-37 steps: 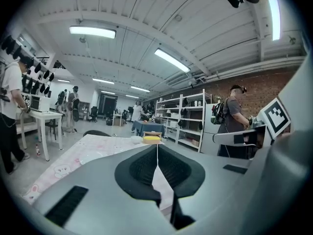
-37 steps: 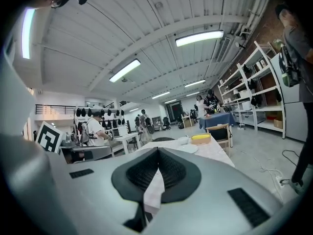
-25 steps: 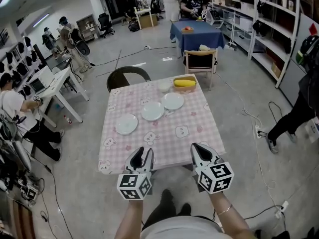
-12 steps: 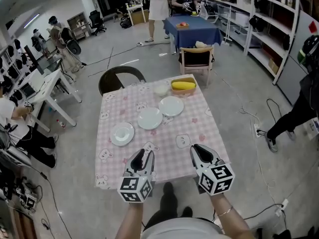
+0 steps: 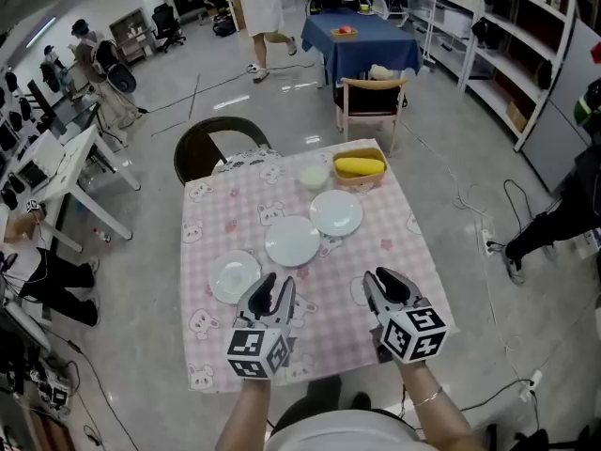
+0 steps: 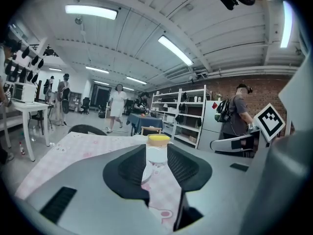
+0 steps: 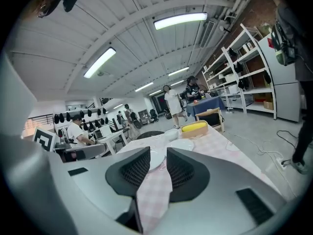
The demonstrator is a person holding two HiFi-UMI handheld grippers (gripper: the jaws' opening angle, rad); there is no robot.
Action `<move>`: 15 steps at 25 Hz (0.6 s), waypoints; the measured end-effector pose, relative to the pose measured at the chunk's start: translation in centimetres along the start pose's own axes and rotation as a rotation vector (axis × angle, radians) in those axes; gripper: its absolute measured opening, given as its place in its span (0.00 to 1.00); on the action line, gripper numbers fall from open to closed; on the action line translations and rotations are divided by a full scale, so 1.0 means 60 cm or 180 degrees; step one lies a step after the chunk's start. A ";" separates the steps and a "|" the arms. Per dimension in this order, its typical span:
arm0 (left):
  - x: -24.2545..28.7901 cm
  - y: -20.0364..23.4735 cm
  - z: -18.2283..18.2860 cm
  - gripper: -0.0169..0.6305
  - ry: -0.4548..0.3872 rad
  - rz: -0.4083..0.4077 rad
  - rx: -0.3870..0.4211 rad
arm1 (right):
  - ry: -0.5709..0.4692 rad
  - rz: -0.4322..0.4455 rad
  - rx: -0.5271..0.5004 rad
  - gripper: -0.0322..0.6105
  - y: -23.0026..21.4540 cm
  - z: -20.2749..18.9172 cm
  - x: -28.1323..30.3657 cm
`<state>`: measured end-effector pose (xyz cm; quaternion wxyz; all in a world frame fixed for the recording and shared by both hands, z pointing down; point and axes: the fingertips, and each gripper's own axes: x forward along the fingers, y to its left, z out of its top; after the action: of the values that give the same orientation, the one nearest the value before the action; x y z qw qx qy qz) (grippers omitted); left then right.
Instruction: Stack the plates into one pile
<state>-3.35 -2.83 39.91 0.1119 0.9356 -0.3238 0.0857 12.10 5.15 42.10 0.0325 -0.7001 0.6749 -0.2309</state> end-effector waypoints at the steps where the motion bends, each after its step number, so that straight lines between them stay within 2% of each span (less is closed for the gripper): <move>1: 0.012 0.010 0.003 0.24 0.0015 -0.0024 -0.0003 | 0.0020 -0.0038 0.0018 0.22 -0.003 0.002 0.012; 9: 0.091 0.081 0.025 0.24 0.0122 -0.0223 -0.0053 | 0.0094 -0.0339 0.0185 0.23 -0.022 0.015 0.093; 15: 0.136 0.092 0.038 0.25 0.0180 -0.0439 -0.0043 | 0.0121 -0.0460 0.0228 0.23 -0.038 0.022 0.115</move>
<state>-0.29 -12.45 40.48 0.1329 0.9521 -0.2558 0.1021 14.61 -1.63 43.67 0.0280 -0.7408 0.6145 -0.2698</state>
